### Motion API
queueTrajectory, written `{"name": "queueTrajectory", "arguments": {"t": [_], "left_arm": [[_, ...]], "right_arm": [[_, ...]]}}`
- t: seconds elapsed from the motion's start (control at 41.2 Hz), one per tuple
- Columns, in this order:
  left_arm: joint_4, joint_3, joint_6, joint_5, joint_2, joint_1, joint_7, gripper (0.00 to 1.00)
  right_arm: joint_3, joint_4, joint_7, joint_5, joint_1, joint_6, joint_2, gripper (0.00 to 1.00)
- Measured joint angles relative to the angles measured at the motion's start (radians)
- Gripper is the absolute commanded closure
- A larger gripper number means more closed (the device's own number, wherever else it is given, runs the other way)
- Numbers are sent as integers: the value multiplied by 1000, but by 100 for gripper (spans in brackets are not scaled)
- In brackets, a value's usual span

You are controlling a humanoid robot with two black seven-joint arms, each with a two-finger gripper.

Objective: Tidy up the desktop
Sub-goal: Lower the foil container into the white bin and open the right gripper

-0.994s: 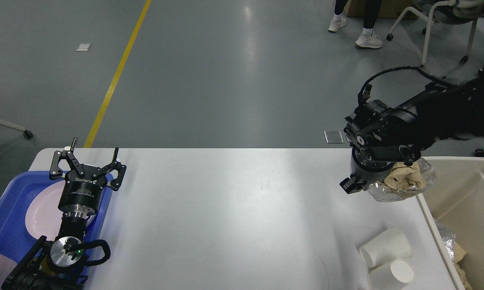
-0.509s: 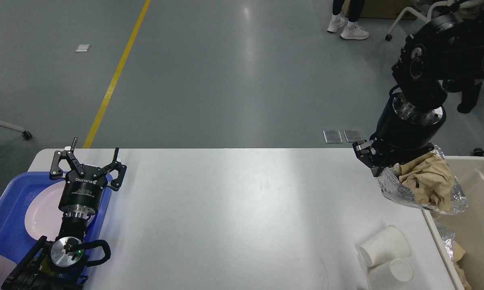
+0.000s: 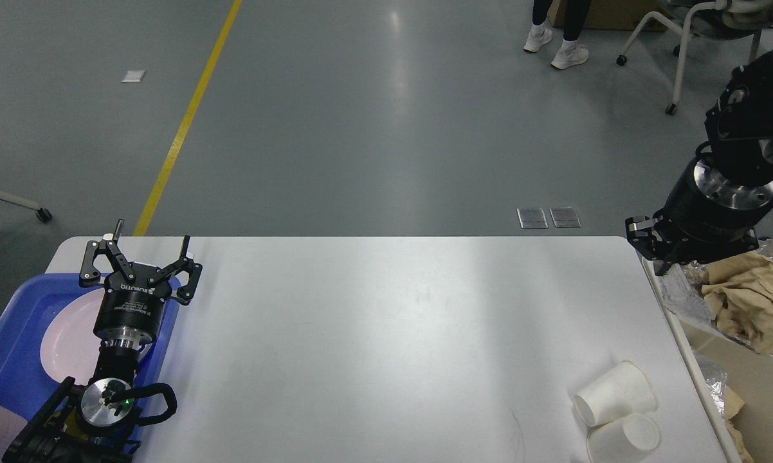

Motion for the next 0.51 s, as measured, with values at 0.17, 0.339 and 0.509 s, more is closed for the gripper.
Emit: {"name": "queueTrajectory", "arguments": {"t": [0.17,0.339,0.509], "left_arm": [[0,0,0,0,0,0,0,4],[0,0,0,0,0,0,0,4],[0,1,0,0,0,0,0,4]], "right_arm": [[-10,-131,-1,-36,-181,-33,-9,100],[-9,-330,-1,-42,-398,-62,-38,100],[8,-523,0,-42,-582,-66,-78,100]]}}
